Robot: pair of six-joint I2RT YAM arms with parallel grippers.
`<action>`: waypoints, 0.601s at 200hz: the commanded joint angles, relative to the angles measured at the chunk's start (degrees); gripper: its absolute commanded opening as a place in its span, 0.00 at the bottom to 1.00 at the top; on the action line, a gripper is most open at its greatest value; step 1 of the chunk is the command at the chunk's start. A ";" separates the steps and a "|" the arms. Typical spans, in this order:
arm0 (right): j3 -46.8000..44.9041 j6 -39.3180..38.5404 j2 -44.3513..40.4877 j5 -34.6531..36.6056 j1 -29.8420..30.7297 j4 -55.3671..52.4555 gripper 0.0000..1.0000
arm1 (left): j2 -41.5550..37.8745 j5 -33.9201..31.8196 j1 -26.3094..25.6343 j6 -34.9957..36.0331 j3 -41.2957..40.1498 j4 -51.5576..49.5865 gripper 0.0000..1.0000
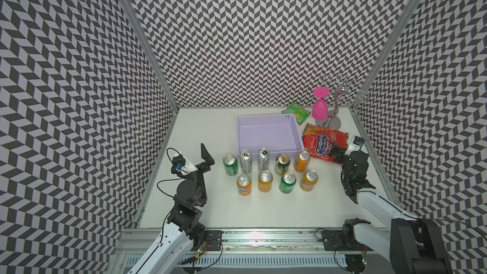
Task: Take out the drinks from the basket
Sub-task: Reset both arms
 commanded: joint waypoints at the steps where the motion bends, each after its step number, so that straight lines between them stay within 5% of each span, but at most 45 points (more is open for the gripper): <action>1: -1.19 -0.35 4.31 -3.58 -0.42 14.31 0.99 | 0.50 0.87 2.71 2.80 -1.88 7.77 0.99; 71: -3.62 -5.58 11.57 -11.10 -0.41 27.66 1.00 | 6.23 5.71 11.21 0.34 -3.19 9.95 0.99; 120: -9.89 -6.85 20.51 -13.11 -0.51 46.97 0.99 | 8.27 8.14 14.54 -0.04 -3.57 11.07 0.99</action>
